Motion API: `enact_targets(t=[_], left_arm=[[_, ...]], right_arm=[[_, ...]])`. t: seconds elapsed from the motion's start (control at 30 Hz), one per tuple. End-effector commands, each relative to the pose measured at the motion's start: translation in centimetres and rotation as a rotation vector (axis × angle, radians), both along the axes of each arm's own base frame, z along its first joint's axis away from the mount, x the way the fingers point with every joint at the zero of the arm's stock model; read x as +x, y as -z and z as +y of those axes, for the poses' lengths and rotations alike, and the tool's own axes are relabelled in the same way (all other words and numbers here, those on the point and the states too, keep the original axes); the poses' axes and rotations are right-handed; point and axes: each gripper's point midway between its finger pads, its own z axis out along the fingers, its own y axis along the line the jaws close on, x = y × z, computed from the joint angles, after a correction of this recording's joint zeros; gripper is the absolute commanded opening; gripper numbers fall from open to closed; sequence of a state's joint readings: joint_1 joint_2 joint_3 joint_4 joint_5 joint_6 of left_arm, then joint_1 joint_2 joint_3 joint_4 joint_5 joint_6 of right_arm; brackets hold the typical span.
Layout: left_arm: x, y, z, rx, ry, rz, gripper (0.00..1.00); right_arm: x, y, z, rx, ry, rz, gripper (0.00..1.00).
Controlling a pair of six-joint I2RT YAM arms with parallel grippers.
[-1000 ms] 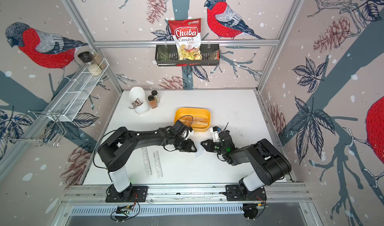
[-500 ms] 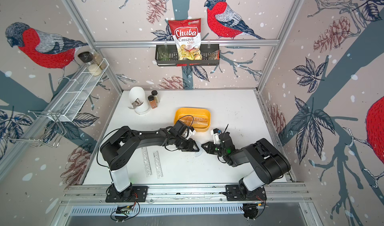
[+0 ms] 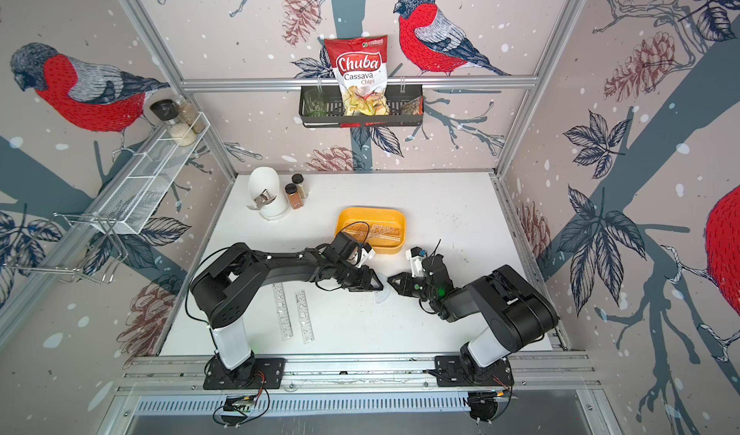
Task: Put the scattered rulers into the storage box
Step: Pick up the ruler from the center of the board.
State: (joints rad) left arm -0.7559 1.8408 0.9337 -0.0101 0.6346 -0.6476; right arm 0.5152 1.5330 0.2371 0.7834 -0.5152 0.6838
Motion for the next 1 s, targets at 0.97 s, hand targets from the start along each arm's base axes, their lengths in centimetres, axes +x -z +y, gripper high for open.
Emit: enact_targets(t=[0.97], left_arm=[[0.7, 3.9, 2.2, 0.139, -0.074, 0.022, 0.25]], right_arm=[[-1.2, 1.7, 0.3, 0.0, -0.036, 0.058, 0.18]])
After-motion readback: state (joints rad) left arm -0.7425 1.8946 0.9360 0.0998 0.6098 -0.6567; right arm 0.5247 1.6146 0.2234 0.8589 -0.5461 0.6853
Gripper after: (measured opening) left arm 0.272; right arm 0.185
